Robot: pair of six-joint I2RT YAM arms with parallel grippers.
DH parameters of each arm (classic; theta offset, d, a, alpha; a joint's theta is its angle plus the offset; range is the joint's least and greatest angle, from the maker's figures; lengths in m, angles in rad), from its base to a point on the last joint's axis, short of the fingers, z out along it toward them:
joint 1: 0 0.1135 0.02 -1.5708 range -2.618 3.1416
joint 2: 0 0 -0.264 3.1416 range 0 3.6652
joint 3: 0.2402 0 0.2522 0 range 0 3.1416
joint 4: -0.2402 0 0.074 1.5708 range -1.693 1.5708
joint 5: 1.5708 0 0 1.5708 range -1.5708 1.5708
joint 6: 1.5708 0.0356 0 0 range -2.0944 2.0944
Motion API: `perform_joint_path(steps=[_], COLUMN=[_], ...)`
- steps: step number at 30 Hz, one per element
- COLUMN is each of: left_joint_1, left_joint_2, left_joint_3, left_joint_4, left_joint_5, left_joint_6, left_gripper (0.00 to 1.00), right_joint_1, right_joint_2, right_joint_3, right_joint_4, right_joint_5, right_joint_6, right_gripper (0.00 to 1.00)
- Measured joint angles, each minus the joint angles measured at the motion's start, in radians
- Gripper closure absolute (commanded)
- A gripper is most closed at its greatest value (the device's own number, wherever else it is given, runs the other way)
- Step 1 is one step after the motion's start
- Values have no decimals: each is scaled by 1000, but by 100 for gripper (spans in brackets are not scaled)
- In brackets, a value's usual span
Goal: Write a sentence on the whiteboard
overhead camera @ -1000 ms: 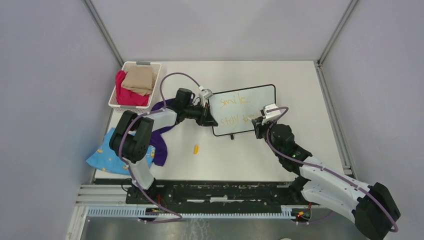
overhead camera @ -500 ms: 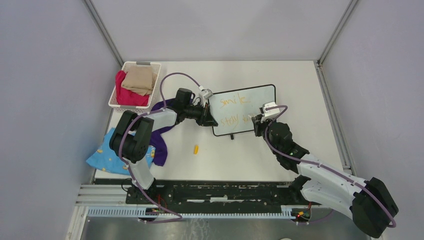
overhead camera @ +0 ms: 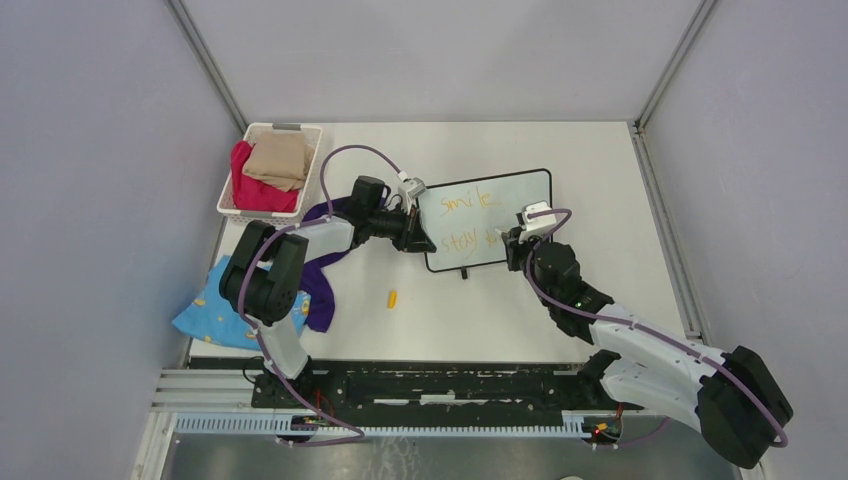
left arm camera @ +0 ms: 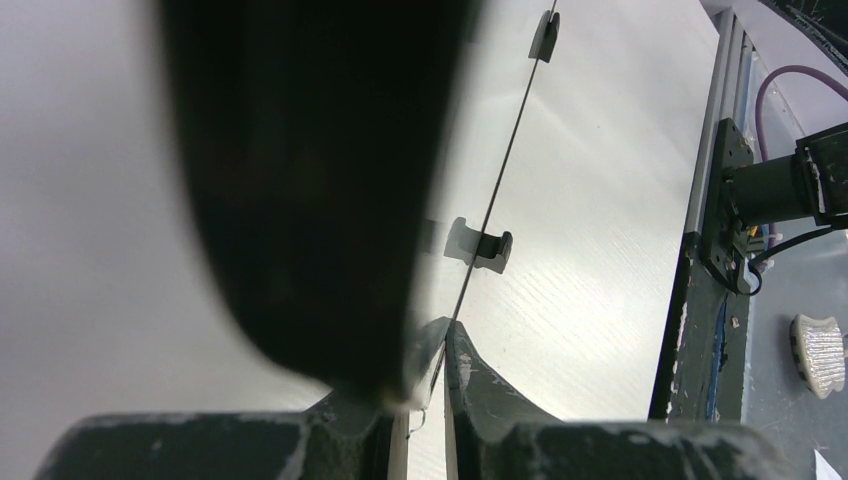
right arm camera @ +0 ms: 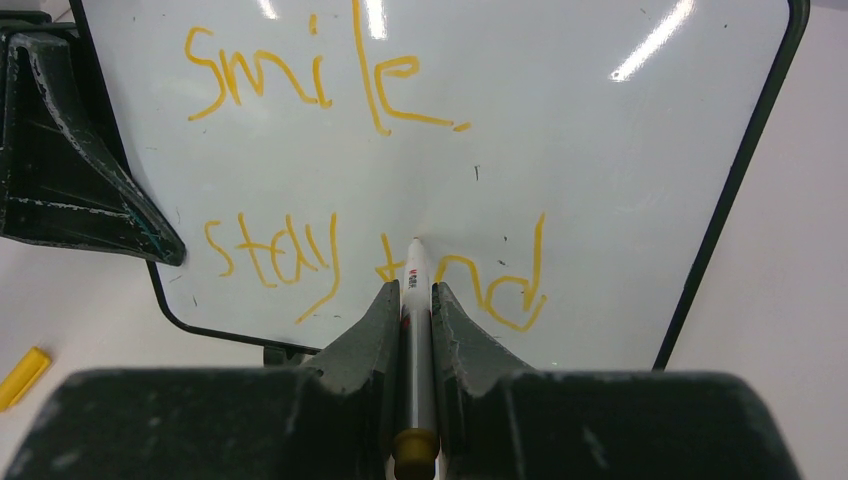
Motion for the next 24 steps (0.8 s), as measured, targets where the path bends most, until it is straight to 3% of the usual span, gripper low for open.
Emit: perform_joint_path(steps=[24], left_joint_1=[-2], left_joint_2=[2], left_joint_3=[3], left_joint_4=[-1], left_joint_5=[0], left_joint_6=[0], left_gripper=[98], right_joint_1=[0], right_joint_2=[8], right_joint_3=[-5], right_joint_4=[5], right_joint_5=[19], right_joint_6=[1], right_gripper=[100])
